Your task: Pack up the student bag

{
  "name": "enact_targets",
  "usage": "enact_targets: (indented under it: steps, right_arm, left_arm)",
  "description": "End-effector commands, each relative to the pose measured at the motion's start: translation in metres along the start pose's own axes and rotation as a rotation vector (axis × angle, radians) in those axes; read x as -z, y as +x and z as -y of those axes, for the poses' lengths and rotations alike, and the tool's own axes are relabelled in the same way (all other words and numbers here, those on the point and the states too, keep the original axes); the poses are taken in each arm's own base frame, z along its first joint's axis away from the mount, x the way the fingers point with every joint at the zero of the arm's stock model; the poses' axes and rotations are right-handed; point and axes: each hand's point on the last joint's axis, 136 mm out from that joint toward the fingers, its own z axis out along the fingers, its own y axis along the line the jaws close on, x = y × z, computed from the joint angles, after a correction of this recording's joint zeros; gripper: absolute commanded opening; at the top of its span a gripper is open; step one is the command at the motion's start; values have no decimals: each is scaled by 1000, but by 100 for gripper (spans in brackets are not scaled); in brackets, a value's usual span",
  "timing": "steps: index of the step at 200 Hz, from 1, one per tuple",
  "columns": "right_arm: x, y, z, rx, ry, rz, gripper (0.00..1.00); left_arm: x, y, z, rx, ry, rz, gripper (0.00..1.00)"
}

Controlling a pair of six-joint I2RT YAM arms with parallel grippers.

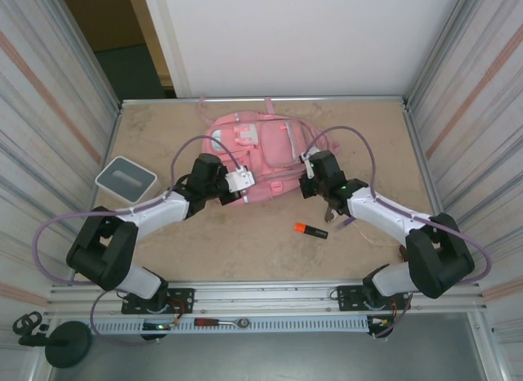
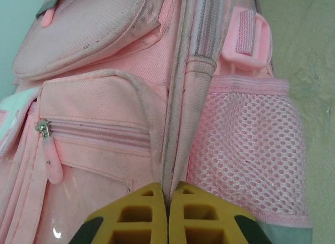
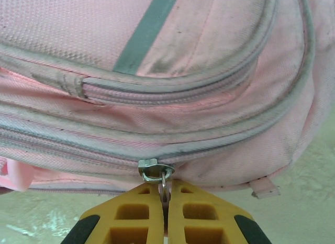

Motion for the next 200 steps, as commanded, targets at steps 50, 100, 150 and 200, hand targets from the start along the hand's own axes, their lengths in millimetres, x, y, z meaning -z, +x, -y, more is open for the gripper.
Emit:
enact_targets:
  steps: [50,100,150,200]
  right_arm:
    - [5,26,36,-312,-98,-114,0]
    - [6,23,29,-348,-175,-117,0]
    - [13,8,-17,-284,-341,-85,0]
    - [25,-3,-46,-257,-463,-76,0]
  left_arm:
    - [28,8,-37,30,-129,-3,0]
    - [44,41,-73,105,-264,-94,0]
    - [51,34,-68,122,-236,-84,33]
    - [39,-53,-6,-107,-75,109,69]
